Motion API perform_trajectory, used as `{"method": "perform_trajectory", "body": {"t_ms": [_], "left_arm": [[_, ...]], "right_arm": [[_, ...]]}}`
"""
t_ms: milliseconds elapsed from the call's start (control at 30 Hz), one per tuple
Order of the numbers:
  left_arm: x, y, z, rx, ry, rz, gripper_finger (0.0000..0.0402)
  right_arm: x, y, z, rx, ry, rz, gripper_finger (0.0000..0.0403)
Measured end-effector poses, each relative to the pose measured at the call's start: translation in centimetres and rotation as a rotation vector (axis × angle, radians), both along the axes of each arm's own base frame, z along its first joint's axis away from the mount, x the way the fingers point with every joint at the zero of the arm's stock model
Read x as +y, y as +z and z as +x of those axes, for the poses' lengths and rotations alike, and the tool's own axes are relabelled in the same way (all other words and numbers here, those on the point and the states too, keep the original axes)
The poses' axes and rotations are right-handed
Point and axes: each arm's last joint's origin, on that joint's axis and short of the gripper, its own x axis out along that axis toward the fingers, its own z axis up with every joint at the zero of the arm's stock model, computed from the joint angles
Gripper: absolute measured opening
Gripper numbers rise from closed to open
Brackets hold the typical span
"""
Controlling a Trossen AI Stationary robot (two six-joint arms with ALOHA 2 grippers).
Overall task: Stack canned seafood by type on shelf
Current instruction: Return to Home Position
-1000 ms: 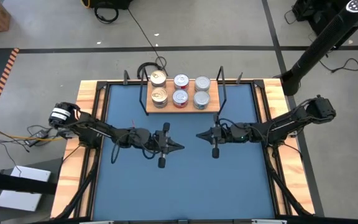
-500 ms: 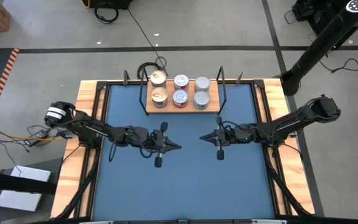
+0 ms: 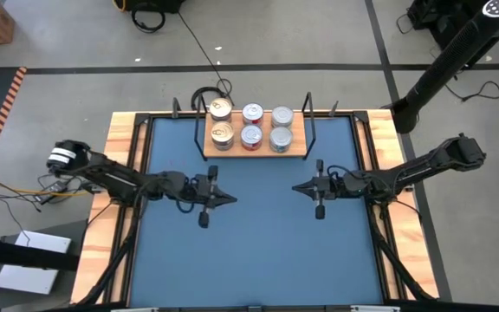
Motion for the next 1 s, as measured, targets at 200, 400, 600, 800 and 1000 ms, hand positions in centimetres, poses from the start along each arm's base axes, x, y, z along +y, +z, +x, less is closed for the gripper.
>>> {"method": "perform_trajectory", "body": {"t_ms": [200,400,600,800,1000], "left_arm": [[0.7,0.0,-2.5,-0.04,0.019,-0.01,0.0005],[1.2,-0.5,-4.8,-0.053,0.043,-0.03,0.0005],[1.6,-0.9,-7.0,-0.101,0.063,-0.037,0.0005],[1.7,-1.0,-7.8,-0.123,0.074,-0.044,0.0005],[1.8,-0.9,-8.0,-0.12,0.082,-0.035,0.0005]], "right_arm": [[-0.3,-0.9,-1.3,0.004,-0.014,0.013,0.0007],[-0.5,-1.5,-2.6,-0.017,-0.015,0.027,0.0007],[-0.6,-1.7,-3.2,-0.038,-0.021,0.041,0.0007],[-0.8,-2.1,-3.9,-0.051,-0.027,0.072,0.0007],[-0.8,-1.5,-3.8,-0.078,-0.025,0.063,0.001]]}}
